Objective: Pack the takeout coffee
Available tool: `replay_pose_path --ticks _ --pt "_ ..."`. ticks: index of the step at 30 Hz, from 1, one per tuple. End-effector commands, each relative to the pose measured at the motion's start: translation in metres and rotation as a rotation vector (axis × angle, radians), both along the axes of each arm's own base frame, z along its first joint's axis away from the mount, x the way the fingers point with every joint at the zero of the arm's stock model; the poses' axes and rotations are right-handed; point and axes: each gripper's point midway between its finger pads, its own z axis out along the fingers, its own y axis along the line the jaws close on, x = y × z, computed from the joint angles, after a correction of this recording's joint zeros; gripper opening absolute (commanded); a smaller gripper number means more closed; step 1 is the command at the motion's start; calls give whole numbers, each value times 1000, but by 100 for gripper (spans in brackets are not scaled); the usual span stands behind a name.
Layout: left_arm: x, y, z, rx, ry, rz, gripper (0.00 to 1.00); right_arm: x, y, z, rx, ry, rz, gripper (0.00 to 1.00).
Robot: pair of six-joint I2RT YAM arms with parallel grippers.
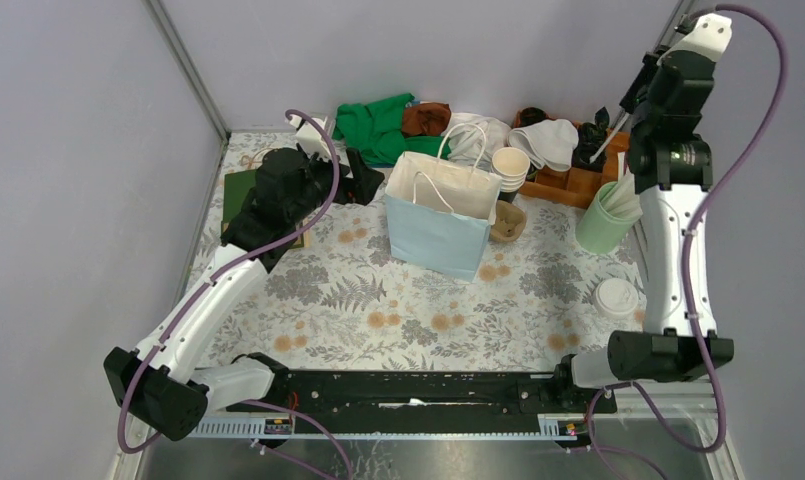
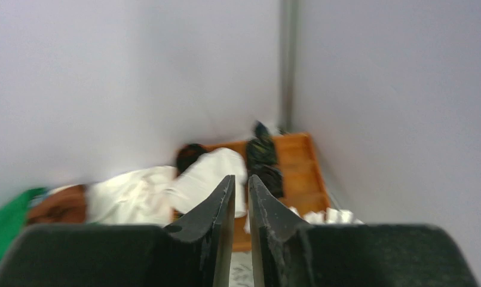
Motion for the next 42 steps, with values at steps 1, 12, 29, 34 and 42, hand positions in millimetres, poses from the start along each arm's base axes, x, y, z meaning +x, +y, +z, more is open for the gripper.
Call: replay_pose_path --ticks 1,12,29,34,42 --pt "1 -2 31 -51 -77 -12 85 -11 74 59 67 -170 403 21" --pt "6 -2 37 -51 -63 4 85 -10 107 21 182 -24 410 29" --pt "15 -8 31 -15 -31 -13 85 -32 89 -301 479 526 28 44" --pt "14 -8 31 -22 -23 -14 85 -18 75 -330 436 578 -61 45" --pt "13 -5 32 -13 -23 -1 86 12 60 -361 342 580 -94 50"
